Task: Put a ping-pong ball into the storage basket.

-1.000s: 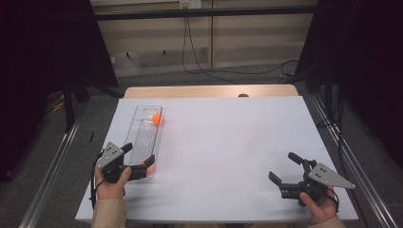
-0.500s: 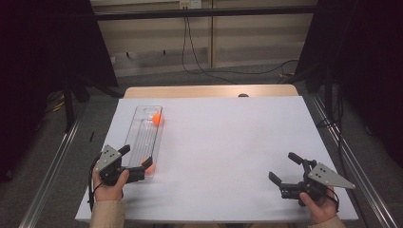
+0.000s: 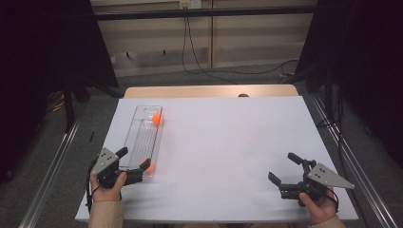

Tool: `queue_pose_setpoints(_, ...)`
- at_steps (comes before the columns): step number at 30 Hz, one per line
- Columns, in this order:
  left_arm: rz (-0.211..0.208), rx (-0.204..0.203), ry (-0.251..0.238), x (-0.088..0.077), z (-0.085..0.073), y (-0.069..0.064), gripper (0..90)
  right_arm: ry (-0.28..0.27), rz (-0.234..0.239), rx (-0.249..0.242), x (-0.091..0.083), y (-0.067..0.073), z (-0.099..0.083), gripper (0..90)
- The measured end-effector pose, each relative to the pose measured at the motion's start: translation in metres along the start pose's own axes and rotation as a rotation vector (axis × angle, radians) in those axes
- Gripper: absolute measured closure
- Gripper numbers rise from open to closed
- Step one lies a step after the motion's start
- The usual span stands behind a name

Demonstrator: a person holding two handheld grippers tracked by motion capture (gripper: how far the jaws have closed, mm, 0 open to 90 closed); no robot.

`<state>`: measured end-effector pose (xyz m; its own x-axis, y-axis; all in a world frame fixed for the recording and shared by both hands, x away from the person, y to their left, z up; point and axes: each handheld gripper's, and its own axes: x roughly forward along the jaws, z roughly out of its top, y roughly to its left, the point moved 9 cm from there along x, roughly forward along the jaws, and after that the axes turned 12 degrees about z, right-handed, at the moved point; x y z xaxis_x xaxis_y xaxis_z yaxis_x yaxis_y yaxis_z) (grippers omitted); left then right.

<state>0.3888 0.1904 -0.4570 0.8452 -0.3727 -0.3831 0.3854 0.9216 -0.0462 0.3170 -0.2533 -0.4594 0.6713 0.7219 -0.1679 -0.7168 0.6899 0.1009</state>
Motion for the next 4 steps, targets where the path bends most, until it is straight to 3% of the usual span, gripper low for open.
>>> queue_pose_setpoints(4, 0.001, -0.004, -0.001, 0.0011, -0.0019, 0.0008, 3.5, 0.003, -0.001, -0.001, 0.0002, -0.0003, -0.0006, 1.7)
